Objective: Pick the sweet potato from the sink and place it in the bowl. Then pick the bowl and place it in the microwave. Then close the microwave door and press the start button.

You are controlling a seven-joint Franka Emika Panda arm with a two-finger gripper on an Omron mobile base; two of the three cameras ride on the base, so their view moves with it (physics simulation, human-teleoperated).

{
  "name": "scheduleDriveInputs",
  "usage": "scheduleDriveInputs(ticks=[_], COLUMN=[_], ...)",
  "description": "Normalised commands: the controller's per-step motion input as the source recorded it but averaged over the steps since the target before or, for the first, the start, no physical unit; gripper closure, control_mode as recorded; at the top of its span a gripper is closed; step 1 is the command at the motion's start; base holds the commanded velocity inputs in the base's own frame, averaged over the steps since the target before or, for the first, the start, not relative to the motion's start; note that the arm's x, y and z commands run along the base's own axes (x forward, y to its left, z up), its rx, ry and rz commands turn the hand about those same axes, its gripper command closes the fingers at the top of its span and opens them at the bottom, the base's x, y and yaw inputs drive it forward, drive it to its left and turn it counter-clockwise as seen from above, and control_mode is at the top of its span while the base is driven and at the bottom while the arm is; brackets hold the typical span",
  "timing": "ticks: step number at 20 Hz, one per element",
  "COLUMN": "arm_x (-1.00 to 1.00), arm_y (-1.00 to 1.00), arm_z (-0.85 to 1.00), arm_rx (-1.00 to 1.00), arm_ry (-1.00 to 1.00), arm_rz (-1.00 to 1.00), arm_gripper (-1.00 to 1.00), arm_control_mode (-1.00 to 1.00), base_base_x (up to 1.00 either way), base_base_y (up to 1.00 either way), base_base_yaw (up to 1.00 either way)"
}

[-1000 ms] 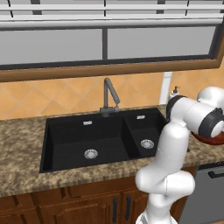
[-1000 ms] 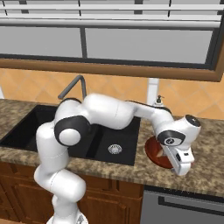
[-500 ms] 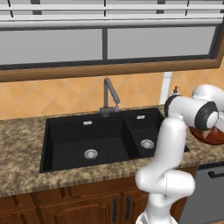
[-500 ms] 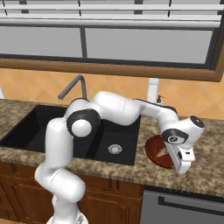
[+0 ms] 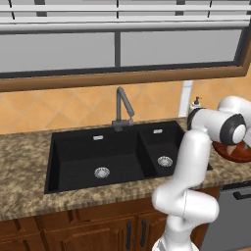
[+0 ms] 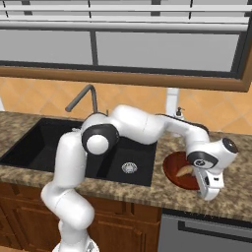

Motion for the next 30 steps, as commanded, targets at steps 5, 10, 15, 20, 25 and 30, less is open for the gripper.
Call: scheduleDriveInputs(ticks=[5, 10, 15, 20, 25, 30], arm_x=[0.26, 0.31, 0.2, 0.0, -0.11, -0.38], arm_y=[0.0, 0.0, 0.0, 0.05, 0.27, 0.3], arm_z=[-0.31, -0.27, -0.08, 0.25, 0.87, 1.0], arm_rx=[0.0, 0.0, 0.0, 0.0, -0.01, -0.04], arm_ry=[-0.04, -0.04, -0.1, -0.12, -0.15, -0.19], arm_rz=[-0.03, 0.0, 0.0, 0.0, 0.0, 0.02], arm_gripper=[-1.0, -1.0, 1.0, 1.0, 1.0, 1.0], arm_control_mode=[-1.0, -1.0, -1.0, -1.0, -1.0, -1.0], base_base_x=[0.0, 0.0, 0.0, 0.0, 0.0, 0.0], base_base_y=[0.0, 0.0, 0.0, 0.0, 0.0, 0.0], base_base_yaw=[0.0, 0.0, 0.0, 0.0, 0.0, 0.0])
